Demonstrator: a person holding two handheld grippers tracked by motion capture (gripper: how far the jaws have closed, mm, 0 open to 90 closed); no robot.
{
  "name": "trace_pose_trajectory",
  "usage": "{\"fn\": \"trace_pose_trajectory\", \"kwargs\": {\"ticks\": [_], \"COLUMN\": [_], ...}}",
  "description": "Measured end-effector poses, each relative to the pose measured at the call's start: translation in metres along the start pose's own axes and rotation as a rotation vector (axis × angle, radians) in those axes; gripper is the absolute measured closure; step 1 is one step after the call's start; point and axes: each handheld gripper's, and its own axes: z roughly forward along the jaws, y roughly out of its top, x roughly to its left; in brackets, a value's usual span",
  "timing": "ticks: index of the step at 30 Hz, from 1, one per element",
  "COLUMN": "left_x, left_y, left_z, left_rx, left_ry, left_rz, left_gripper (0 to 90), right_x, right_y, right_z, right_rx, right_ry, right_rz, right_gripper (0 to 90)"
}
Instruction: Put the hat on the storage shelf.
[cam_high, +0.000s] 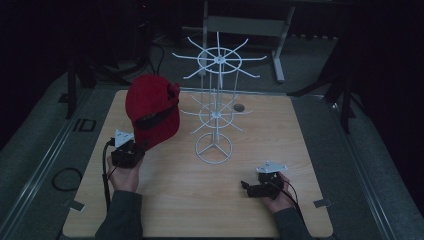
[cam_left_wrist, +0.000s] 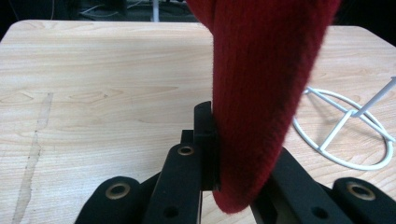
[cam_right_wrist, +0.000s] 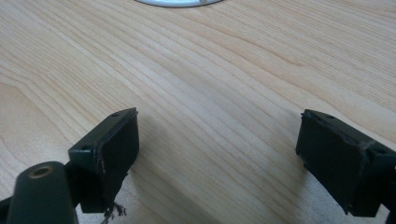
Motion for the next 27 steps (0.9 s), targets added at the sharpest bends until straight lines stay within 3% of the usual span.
{"fn": "trace_pose_trajectory", "kwargs": {"ticks": [27], "left_x": [0.0004], "left_y": [0.0066], "left_z": [-0.0086], "left_rx": [-0.037], "left_ry": [-0.017], "left_rz": [0.006], "left_gripper": [86.0], "right_x": [-0.0001], "right_y": [0.0], "right_z": [0.0], "right_rx": [0.0], "right_ry": [0.0], "right_rz": [-0.001], "right_gripper": [13.1]}}
